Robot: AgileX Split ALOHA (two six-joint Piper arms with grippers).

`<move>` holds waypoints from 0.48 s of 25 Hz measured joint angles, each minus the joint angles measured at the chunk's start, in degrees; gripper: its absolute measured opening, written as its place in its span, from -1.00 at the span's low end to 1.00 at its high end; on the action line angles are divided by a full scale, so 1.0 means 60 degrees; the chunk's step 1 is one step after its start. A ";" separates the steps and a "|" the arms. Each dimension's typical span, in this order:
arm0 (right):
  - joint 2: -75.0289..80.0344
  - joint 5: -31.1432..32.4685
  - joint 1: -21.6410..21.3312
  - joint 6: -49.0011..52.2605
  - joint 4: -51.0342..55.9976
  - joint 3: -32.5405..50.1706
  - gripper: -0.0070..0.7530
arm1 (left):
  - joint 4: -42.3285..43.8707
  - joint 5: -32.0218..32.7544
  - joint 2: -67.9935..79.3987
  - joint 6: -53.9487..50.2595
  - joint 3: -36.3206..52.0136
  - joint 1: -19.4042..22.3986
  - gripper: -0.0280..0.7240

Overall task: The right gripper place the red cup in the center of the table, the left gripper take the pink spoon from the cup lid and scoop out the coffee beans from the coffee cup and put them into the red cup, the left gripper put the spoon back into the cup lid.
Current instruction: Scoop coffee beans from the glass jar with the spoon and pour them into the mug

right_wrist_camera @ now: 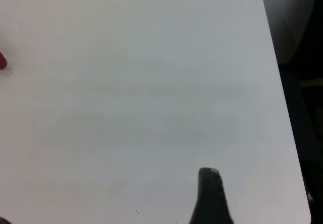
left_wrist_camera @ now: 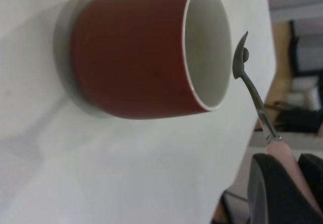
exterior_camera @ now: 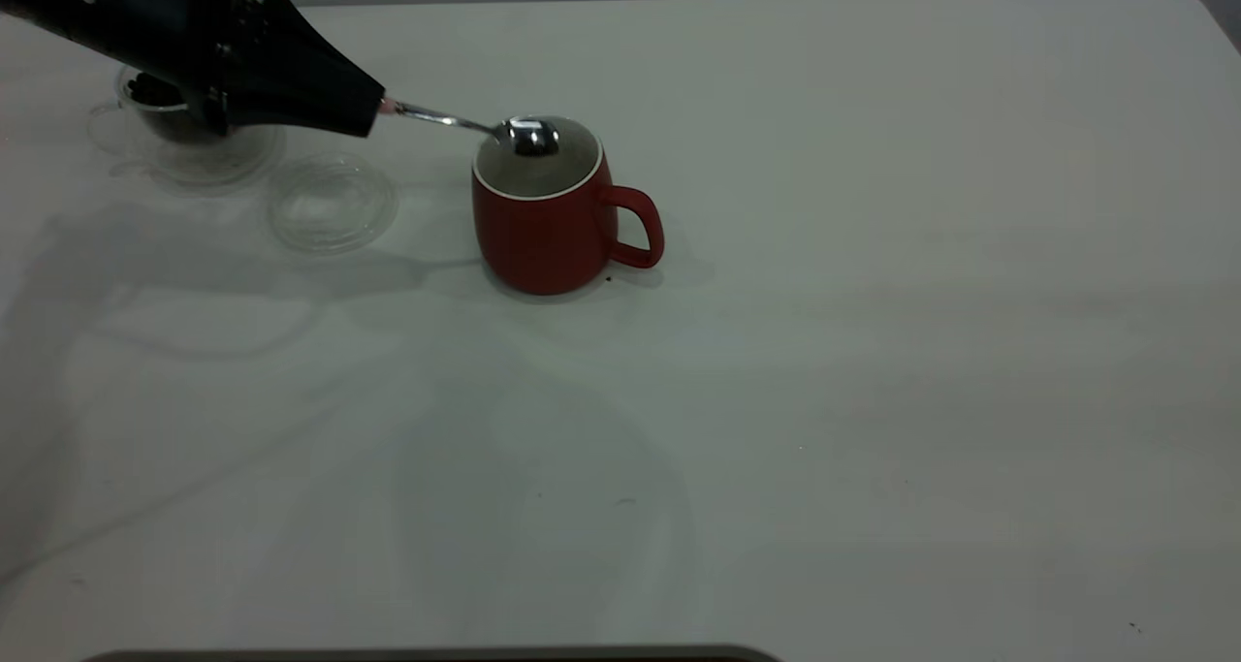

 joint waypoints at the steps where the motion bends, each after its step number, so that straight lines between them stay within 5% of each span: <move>1: 0.0000 0.0000 0.0000 0.0000 0.0000 0.0000 0.56 | 0.0085 -0.0218 0.0000 0.0144 0.0000 -0.0074 -0.62; 12: 0.0000 0.0000 0.0000 0.0000 0.0000 0.0000 0.56 | 0.0005 -0.1669 0.0000 0.1884 0.0000 -0.0407 -0.62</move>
